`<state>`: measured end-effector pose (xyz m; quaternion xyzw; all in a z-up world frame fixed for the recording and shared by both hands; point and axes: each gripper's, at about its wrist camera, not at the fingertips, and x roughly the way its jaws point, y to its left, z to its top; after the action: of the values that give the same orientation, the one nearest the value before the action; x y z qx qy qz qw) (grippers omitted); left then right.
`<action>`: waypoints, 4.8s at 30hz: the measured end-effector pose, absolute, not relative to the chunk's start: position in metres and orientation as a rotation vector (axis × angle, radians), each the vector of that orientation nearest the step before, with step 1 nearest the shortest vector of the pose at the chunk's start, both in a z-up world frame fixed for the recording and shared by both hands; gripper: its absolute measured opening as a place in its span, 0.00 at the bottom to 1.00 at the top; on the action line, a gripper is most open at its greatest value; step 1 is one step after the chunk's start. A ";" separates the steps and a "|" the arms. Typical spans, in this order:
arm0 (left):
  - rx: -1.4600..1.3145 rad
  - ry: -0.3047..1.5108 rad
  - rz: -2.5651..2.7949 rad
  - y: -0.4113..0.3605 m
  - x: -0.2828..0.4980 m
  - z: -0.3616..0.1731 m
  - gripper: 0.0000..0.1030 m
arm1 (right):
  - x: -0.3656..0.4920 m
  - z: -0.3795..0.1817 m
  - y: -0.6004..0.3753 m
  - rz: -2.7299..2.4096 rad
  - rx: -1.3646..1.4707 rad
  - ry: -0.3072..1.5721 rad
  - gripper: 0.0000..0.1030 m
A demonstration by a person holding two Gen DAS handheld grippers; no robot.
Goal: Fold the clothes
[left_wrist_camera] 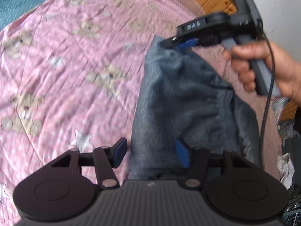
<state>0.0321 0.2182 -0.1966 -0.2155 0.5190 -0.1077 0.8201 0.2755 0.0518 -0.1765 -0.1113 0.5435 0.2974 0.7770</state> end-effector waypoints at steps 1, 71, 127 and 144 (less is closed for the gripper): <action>-0.443 1.094 -0.232 0.217 0.029 -0.198 0.54 | 0.279 -0.175 0.054 0.620 -0.257 1.149 0.00; -0.317 1.126 -0.447 0.142 0.094 -0.159 0.37 | 0.156 -0.151 -0.079 0.527 -0.012 0.881 0.30; -0.467 1.181 -0.290 0.219 0.048 -0.200 0.44 | 0.211 -0.138 0.061 0.564 -0.222 0.964 0.69; -0.498 1.045 -0.240 0.243 0.005 -0.165 0.34 | 0.249 -0.121 0.021 0.459 0.063 0.943 0.24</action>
<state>0.0054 0.2435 -0.1655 -0.2350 0.4924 -0.1132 0.8304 0.2490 0.0212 -0.1206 0.0302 0.4500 0.2191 0.8652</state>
